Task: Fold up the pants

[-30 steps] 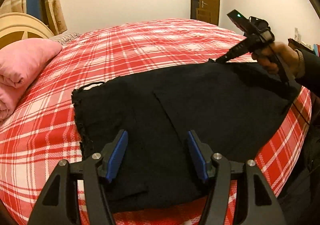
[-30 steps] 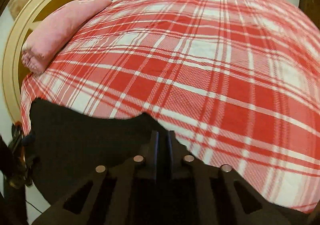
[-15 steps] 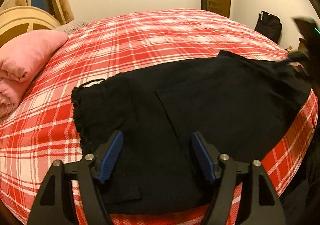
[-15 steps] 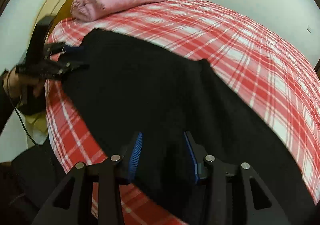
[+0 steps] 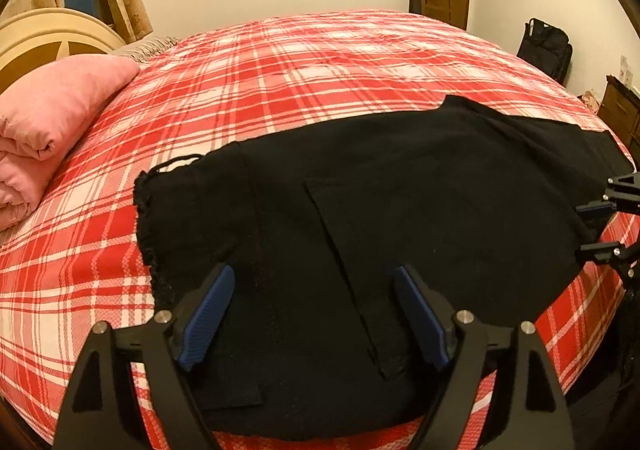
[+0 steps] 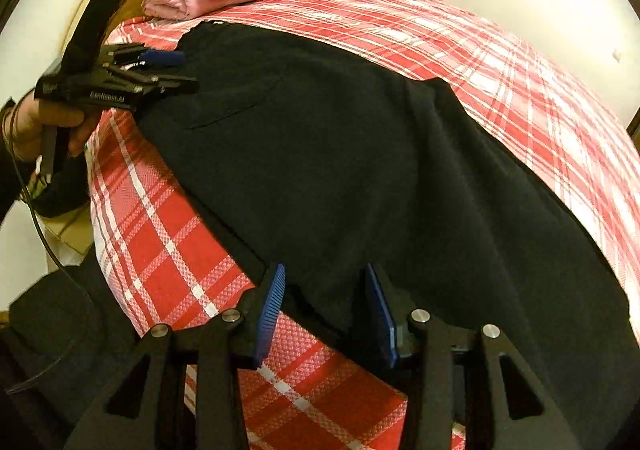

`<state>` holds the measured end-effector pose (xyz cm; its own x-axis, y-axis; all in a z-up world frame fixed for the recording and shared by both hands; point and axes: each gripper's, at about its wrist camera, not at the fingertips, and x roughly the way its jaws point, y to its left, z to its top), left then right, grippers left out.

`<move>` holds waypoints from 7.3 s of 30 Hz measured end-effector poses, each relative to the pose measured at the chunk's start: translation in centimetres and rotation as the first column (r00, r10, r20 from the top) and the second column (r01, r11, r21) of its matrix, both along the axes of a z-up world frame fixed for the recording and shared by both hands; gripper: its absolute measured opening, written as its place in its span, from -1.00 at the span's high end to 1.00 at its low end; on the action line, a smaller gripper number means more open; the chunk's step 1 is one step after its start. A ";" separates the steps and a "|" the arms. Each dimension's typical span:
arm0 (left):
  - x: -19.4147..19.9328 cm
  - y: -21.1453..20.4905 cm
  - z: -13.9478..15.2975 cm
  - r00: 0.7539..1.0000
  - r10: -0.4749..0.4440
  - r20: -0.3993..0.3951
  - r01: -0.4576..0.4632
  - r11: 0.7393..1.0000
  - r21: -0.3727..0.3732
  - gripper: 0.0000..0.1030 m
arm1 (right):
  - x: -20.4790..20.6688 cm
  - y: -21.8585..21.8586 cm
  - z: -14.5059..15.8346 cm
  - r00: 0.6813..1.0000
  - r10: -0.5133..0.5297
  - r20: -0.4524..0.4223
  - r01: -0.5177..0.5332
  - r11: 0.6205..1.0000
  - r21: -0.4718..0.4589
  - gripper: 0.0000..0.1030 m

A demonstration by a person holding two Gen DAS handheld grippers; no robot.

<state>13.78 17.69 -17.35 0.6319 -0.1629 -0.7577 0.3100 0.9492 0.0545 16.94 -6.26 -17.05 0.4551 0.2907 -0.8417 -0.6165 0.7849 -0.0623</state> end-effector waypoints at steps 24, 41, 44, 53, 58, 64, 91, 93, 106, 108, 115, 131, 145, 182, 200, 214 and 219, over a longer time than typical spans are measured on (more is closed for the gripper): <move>1.5 2.0 -0.5 0.992 0.118 -0.036 -0.119 0.993 -0.009 -1.00 | -1.3 -1.9 -0.2 0.998 -0.043 0.048 0.040 0.997 0.067 0.02; 1.5 3.9 0.6 0.990 0.121 -0.068 -0.130 0.981 -0.145 0.22 | -2.0 -2.7 0.2 0.996 -0.079 0.051 0.072 0.989 0.130 0.02; 1.0 3.6 1.1 0.991 0.130 -0.039 -0.133 0.987 -0.094 0.28 | -2.1 -2.3 -0.1 0.996 -0.063 0.066 0.056 0.994 0.098 -0.01; 2.2 5.6 0.4 0.987 0.154 -0.039 -0.157 0.981 -0.117 0.17 | -2.5 -5.7 2.1 0.994 -0.084 0.066 0.071 0.982 0.176 -0.04; 1.1 5.1 1.6 0.983 0.182 0.026 -0.181 0.983 -0.030 -0.08 | -1.1 -9.3 3.3 0.975 -0.194 0.105 0.176 0.971 0.159 -0.06; -0.3 4.8 4.6 0.960 0.243 0.137 -0.247 0.969 0.006 -0.43 | 0.5 -15.8 3.7 0.928 -0.367 0.060 0.348 0.913 0.212 -0.06; 1.8 -19.0 2.4 0.982 -0.186 0.040 0.187 0.982 -0.020 -0.86 | -5.8 -55.1 2.4 0.250 -0.930 -0.271 0.934 0.157 0.322 -0.06; 1.9 -19.4 1.9 0.983 -0.183 0.023 0.183 0.983 -0.011 -0.86 | -5.4 -54.9 1.8 0.258 -0.924 -0.281 0.935 0.165 0.314 -0.06; 2.5 -19.6 0.1 0.986 -0.154 -0.062 0.152 0.988 -0.039 -0.86 | -5.3 -54.7 1.3 0.276 -0.920 -0.280 0.925 0.175 0.337 0.37; 2.2 -20.0 0.6 0.985 -0.162 -0.054 0.159 0.986 -0.056 -0.86 | -5.3 -54.4 1.5 0.289 -0.920 -0.265 0.921 0.191 0.340 0.45; 1.3 -22.1 2.8 0.973 -0.229 -0.033 0.223 0.967 -0.120 -0.86 | -5.2 -50.9 4.9 0.372 -0.922 -0.106 0.867 0.304 0.396 0.77; 2.6 -36.5 2.0 0.859 -0.483 -0.169 0.356 0.802 -0.480 -0.74 | -2.6 -44.2 5.0 0.500 -0.865 0.049 0.824 0.492 0.281 0.78; 1.8 -39.8 0.8 0.843 -0.510 -0.173 0.407 0.813 -0.415 -0.74 | -6.9 -57.1 1.2 0.305 -0.875 -0.376 0.906 0.145 0.397 0.02; 1.9 -40.3 2.1 0.824 -0.539 -0.178 0.378 0.755 -0.536 -0.74 | -3.2 -39.6 5.6 0.615 -0.783 0.092 0.736 0.612 0.290 0.63; 3.5 -51.4 0.3 0.707 -0.653 -0.271 0.338 0.649 -0.681 -0.35 | -2.7 -31.9 3.0 0.768 -0.594 0.240 0.589 0.802 0.101 0.58; 2.9 -46.7 4.7 0.772 -0.621 -0.135 0.456 0.690 -0.562 0.88 | -7.3 -35.6 5.0 0.758 -0.611 0.228 0.512 0.774 0.373 -0.01; 2.9 -42.2 6.1 0.807 -0.575 -0.130 0.436 0.731 -0.526 0.88 | -7.0 -34.4 4.2 0.778 -0.580 0.240 0.498 0.803 0.328 -0.02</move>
